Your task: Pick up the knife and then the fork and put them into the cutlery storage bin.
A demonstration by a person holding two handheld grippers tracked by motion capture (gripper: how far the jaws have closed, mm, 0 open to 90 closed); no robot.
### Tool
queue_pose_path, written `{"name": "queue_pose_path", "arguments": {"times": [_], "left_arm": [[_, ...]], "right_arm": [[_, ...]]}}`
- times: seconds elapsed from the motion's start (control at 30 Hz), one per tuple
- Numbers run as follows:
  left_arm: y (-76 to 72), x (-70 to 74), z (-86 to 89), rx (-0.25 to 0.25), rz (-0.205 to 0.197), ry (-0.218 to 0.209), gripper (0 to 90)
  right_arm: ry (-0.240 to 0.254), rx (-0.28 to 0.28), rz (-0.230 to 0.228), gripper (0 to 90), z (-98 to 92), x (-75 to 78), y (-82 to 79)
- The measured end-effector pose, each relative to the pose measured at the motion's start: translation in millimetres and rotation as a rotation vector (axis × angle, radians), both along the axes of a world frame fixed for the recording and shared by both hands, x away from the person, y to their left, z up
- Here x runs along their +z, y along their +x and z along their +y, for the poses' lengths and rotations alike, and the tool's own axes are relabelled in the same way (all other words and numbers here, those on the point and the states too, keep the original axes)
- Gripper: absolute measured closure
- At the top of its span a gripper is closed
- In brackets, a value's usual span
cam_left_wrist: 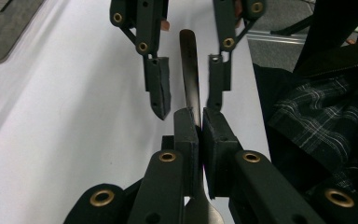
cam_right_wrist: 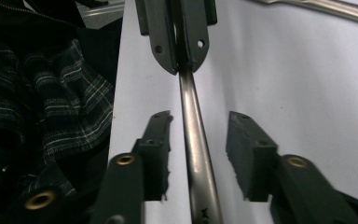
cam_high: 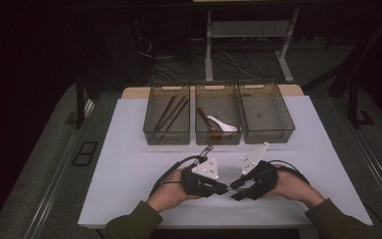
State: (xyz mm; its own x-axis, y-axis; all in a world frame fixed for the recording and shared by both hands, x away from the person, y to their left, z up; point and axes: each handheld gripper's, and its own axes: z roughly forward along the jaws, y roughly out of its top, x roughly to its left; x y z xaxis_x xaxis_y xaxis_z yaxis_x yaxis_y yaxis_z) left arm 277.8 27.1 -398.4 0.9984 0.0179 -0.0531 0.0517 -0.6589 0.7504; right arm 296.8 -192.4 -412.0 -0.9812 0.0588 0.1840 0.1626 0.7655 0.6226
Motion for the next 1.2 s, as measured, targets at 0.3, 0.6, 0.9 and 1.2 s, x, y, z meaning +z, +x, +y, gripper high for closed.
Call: {"name": "queue_pose_path", "arguments": {"times": [0.3, 0.6, 0.9, 1.2], "left_arm": [[-0.1, 0.5, -1.3, -0.017, -0.013, 0.001, 83.7], [-2.6, -1.8, -2.4, -0.033, -0.009, 0.009, 83.1], [-0.8, -5.0, -1.8, -0.008, -0.029, -0.001, 59.8], [7.4, -5.1, 23.2, 0.113, 0.025, -0.095, 39.2]], "right_arm": [[-0.01, 0.038, -0.005, 78.5, 0.5, 0.8, -2.7], [-0.016, 0.062, 0.001, 80.6, 1.0, 1.3, -4.5], [-0.029, 0.054, -0.017, 86.3, -0.9, 0.3, -3.7], [-0.048, -0.005, -0.061, 86.2, -13.1, 1.0, 4.1]]}}
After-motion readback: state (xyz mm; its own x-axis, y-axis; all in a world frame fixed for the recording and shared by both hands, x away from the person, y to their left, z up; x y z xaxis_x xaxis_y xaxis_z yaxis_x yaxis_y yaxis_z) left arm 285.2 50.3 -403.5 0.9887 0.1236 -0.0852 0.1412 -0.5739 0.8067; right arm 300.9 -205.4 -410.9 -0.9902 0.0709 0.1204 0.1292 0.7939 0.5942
